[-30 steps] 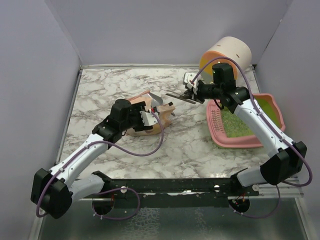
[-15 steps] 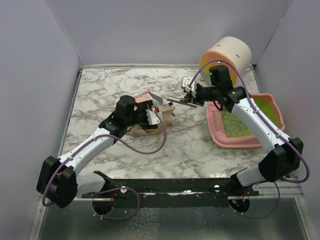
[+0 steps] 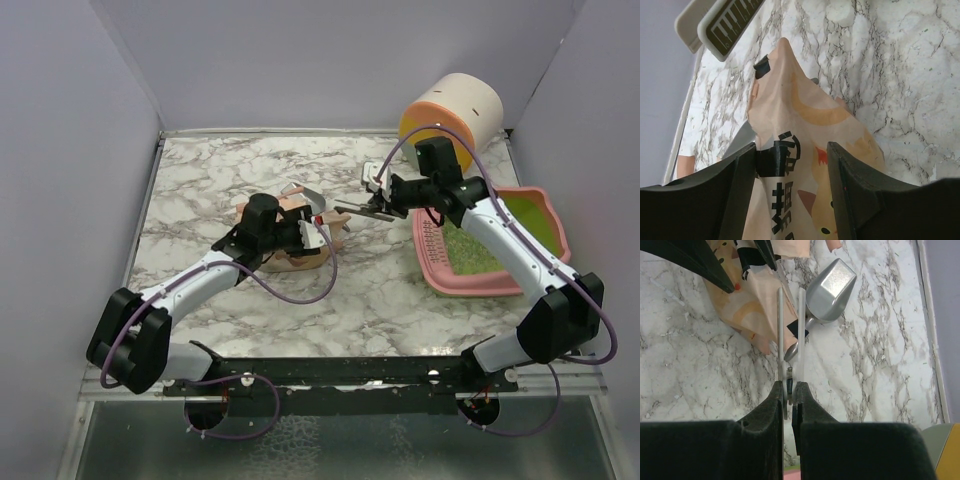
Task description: Fill the litter box with clean litter
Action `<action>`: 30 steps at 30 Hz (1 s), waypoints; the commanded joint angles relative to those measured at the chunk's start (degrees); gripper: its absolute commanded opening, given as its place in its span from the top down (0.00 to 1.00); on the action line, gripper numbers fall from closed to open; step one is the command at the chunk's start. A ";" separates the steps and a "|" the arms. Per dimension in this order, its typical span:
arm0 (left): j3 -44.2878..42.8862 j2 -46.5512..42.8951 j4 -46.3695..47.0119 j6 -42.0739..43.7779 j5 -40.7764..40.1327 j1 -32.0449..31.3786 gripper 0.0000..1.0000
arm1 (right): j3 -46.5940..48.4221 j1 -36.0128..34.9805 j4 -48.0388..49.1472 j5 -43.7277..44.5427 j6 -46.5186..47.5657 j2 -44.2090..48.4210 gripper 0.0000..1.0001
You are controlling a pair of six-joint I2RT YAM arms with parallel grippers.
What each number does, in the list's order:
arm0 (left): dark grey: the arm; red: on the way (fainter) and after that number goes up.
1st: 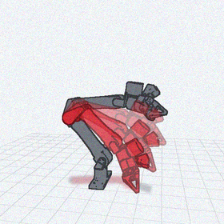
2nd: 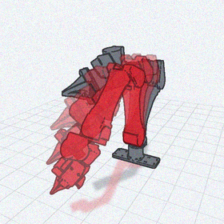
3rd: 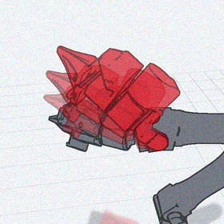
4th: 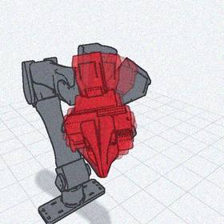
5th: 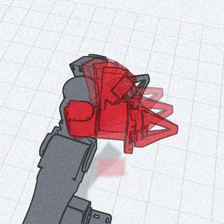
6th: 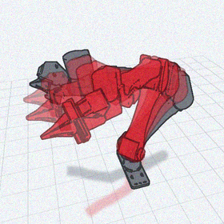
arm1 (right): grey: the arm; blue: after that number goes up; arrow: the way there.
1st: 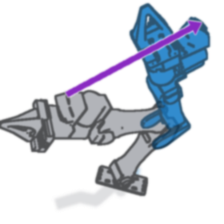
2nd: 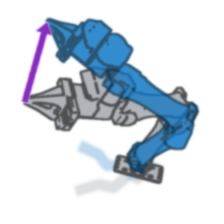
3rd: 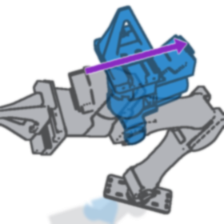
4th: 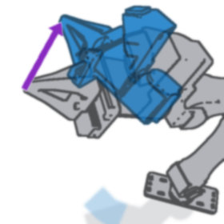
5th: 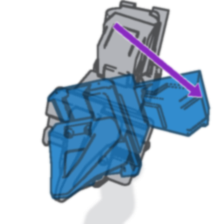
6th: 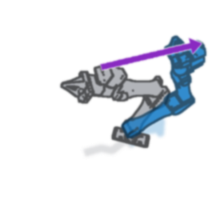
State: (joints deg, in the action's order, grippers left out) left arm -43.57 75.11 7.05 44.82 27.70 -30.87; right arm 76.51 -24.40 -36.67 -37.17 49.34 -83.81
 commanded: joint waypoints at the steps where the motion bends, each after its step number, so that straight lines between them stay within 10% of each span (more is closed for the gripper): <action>1: -0.89 1.68 2.88 -0.48 2.36 -0.24 0.45 | -0.61 -0.38 -0.41 -0.92 2.83 -0.85 0.99; 8: -2.12 1.79 2.86 -0.59 5.67 -0.18 0.79 | -3.45 -1.08 0.06 5.26 5.72 -1.03 0.99; 30: -4.73 -2.28 -6.05 -2.40 36.06 5.34 1.00 | -4.40 -10.71 -7.44 10.72 9.19 11.81 0.99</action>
State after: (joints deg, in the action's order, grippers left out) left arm -46.78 75.94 -1.54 42.74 50.70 -26.15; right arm 72.12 -33.21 -41.41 -29.45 57.43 -73.23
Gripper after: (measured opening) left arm 0.020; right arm 0.053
